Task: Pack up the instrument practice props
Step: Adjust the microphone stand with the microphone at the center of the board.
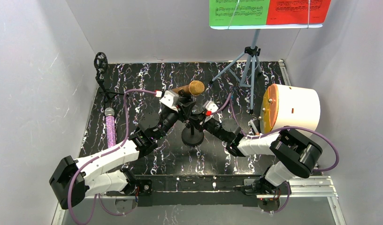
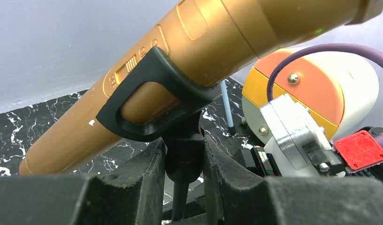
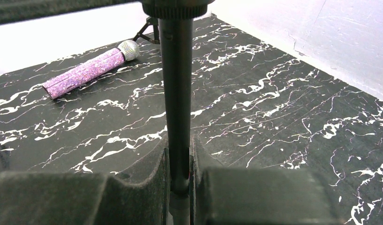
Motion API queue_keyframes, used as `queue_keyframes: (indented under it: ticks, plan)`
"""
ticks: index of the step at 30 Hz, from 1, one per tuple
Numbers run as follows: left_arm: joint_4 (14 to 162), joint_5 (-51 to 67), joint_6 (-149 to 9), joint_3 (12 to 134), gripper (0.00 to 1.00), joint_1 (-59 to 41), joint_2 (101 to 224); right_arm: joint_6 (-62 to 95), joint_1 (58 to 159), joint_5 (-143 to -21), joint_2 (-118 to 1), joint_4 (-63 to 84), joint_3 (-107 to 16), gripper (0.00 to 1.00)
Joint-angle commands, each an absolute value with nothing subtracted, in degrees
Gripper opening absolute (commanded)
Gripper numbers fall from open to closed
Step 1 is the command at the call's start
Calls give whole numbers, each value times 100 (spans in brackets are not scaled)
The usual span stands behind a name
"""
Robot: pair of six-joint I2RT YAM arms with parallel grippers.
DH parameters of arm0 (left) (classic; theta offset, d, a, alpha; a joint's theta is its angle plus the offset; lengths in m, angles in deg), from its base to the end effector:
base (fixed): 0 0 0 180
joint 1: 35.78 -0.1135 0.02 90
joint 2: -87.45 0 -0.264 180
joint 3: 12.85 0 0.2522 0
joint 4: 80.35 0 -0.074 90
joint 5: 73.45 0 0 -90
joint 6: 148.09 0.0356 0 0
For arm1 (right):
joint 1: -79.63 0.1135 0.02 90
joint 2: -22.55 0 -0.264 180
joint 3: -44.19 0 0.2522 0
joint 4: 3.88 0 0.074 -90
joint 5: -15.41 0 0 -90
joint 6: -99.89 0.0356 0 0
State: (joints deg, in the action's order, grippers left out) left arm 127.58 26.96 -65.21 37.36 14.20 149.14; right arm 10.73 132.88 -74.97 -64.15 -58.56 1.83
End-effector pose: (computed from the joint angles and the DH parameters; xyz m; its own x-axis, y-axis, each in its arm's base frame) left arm 0.1634 -0.1846 0.3266 0.1011 -0.3100 -0.9453 0.6594 0.7324 -0.1696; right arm 0.1751 0.2349 0.2205 0.0956 0.1525 -0.9837 -0.8066 0.5909 0.0132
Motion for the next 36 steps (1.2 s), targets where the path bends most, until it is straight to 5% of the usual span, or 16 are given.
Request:
queue_keyframes:
  ticks: [1, 10, 23, 36]
  plan:
    - [12873, 2332, -6067, 3836, 0, 1397, 14822, 1187, 13307, -7546, -6184, -5719, 83, 14]
    - [12905, 1962, -5840, 3720, 0, 1397, 14796, 1530, 13307, -7378, -5528, -5585, 387, 54]
    - [13576, 1959, -5923, 2885, 0, 1397, 14770, 1776, 13307, -7142, -4860, -5149, 959, 71]
    - [13625, 2084, -5836, 2660, 0, 1397, 15258, 1803, 13294, -7110, -4988, -4966, 1029, 72]
